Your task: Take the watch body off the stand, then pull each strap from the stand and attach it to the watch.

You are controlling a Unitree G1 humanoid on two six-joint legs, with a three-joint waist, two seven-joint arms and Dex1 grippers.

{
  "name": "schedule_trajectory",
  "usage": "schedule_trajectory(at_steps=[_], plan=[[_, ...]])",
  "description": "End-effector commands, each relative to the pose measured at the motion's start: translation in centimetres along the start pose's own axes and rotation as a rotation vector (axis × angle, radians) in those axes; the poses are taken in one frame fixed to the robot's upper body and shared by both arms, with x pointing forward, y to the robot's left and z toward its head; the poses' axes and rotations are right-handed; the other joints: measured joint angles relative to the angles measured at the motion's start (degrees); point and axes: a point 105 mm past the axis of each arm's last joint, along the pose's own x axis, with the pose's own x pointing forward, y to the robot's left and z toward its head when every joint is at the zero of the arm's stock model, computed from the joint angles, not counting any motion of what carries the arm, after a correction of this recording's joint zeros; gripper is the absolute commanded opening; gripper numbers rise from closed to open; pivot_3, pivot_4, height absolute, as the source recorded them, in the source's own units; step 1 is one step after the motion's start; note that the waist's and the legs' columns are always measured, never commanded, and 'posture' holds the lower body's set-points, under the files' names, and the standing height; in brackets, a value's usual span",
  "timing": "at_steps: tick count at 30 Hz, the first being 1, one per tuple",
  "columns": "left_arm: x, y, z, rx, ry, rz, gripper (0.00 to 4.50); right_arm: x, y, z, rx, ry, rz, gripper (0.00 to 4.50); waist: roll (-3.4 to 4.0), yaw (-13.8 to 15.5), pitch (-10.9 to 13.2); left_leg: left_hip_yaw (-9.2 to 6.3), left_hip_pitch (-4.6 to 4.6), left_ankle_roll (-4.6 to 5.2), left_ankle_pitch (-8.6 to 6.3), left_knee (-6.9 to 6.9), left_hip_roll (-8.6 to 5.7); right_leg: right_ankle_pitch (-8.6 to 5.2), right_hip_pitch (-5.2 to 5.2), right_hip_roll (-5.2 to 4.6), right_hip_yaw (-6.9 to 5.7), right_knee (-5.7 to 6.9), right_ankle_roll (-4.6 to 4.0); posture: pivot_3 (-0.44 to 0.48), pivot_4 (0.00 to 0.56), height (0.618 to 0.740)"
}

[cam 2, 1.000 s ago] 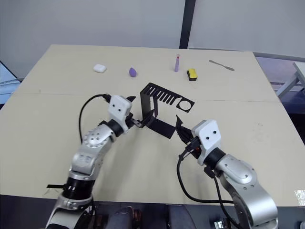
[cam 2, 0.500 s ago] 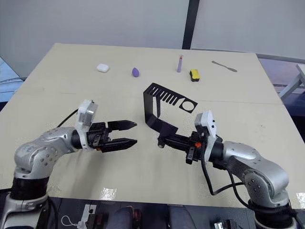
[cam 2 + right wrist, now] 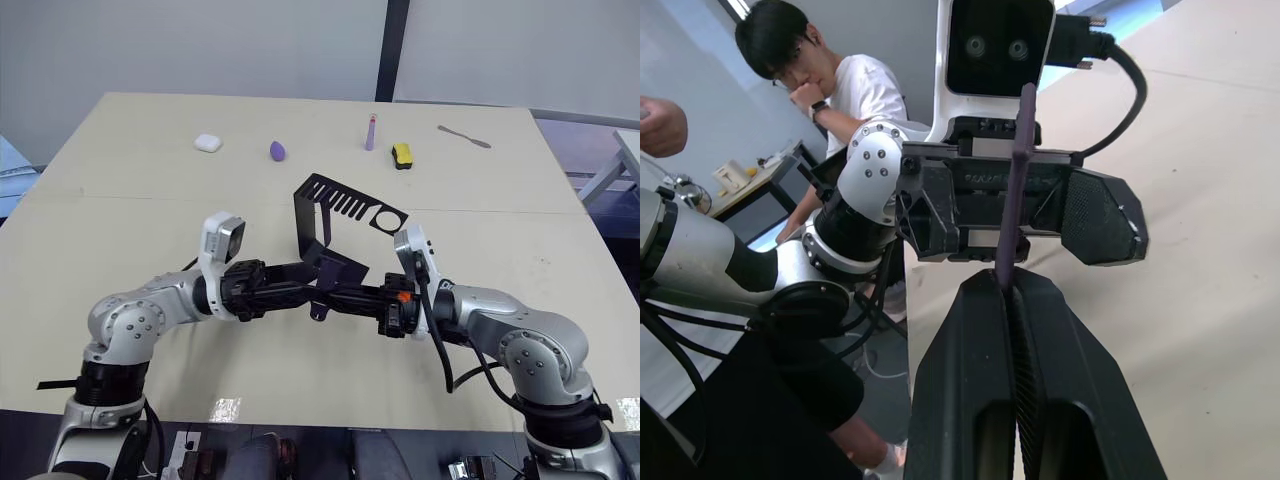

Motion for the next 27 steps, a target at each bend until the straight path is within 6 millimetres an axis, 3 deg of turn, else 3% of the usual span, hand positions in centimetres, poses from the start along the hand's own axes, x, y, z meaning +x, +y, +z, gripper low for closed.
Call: schedule_trajectory(at_steps=[1,5,9,27], plan=[[0.7,-0.6,-0.1,0.030,-0.005,-0.033,2.82,-0.1,0.7,0.3,-0.016,-0.001,0.037,0.00,0.00,0.0,0.0,0.00,0.00,0.00,0.00,0.00,0.00,0.00,0.00,0.00,0.00,0.00,0.00,0.000,0.150,0.740],[1.0,-0.9,0.1,0.009,-0.049,-0.042,2.82,-0.2,0.9,-0.1,-0.008,0.014,0.046,0.00,0.00,0.1,0.0,0.00,-0.01,0.00,0.00,0.02,0.00,0.00,0.00,-0.01,0.00,0.00,0.00,0.000,0.150,0.740],[1.2,-1.2,-0.1,0.034,-0.007,-0.050,1.17,-0.1,1.0,-0.3,-0.007,0.027,0.051,0.00,0.00,0.1,0.0,-0.01,-0.01,-0.01,0.01,0.01,0.00,0.00,0.00,0.01,0.00,0.02,0.00,0.000,0.150,0.740],[0.8,-1.2,0.5,0.005,-0.012,-0.051,1.17,-0.3,0.8,-0.5,0.002,0.045,0.040,0.00,0.00,0.2,0.0,-0.03,-0.02,-0.01,0.01,0.00,0.00,0.00,0.00,0.00,-0.01,-0.02,0.00,0.000,0.150,0.740]])
